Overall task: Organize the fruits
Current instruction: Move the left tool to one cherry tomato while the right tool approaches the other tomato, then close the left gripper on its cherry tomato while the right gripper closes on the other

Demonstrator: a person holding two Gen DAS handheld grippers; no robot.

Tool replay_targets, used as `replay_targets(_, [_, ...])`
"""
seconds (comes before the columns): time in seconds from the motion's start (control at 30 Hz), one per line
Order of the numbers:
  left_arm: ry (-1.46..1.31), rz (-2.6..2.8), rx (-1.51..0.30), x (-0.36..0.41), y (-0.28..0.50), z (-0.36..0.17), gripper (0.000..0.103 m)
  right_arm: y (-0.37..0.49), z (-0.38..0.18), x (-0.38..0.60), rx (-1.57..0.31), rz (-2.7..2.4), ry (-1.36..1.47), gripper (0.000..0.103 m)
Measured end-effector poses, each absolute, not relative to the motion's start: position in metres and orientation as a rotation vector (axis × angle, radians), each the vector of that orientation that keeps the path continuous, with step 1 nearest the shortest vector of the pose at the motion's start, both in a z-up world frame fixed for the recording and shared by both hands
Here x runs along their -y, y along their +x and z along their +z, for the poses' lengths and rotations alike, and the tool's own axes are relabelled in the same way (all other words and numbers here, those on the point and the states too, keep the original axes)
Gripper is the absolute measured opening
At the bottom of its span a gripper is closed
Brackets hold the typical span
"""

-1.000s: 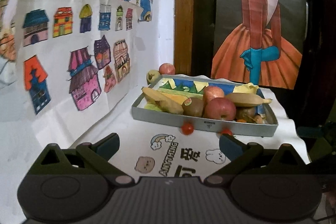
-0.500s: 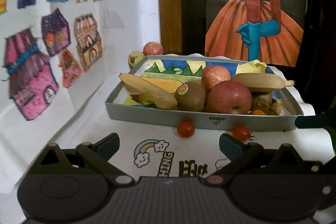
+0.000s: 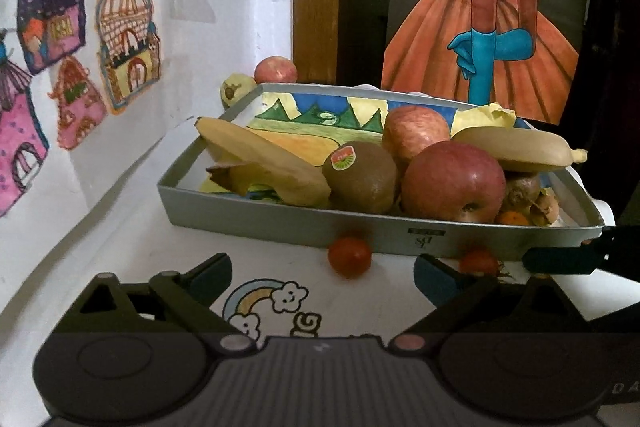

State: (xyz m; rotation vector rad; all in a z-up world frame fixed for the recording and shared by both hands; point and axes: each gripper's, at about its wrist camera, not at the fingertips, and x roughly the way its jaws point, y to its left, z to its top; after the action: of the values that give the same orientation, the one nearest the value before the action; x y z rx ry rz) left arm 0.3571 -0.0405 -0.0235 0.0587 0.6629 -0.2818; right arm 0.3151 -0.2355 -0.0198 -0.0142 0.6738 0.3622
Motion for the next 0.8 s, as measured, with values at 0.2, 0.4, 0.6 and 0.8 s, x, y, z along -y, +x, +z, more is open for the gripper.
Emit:
replay_targets(0.2, [0.036,-0.306,-0.68,0.04,0.363,-0.029,0.083,0.323,-0.021,0.229,-0.682,0.361,-0.027,0.058])
replay_targets(0.4, [0.028,-0.336,-0.687,0.041,0.365,-0.032,0.068,0.329,-0.023,0.226,-0.705,0.351,-0.024,0.052])
replay_targets(0.6, [0.023,-0.332,-0.684,0.042,0.366,-0.032,0.055,0.331,-0.024,0.22,-0.703,0.349,-0.026,0.052])
replay_targets(0.8, [0.032,-0.346,-0.679,0.047,0.365,-0.032,0.044,0.332,-0.024,0.217,-0.702,0.352,-0.03,0.049])
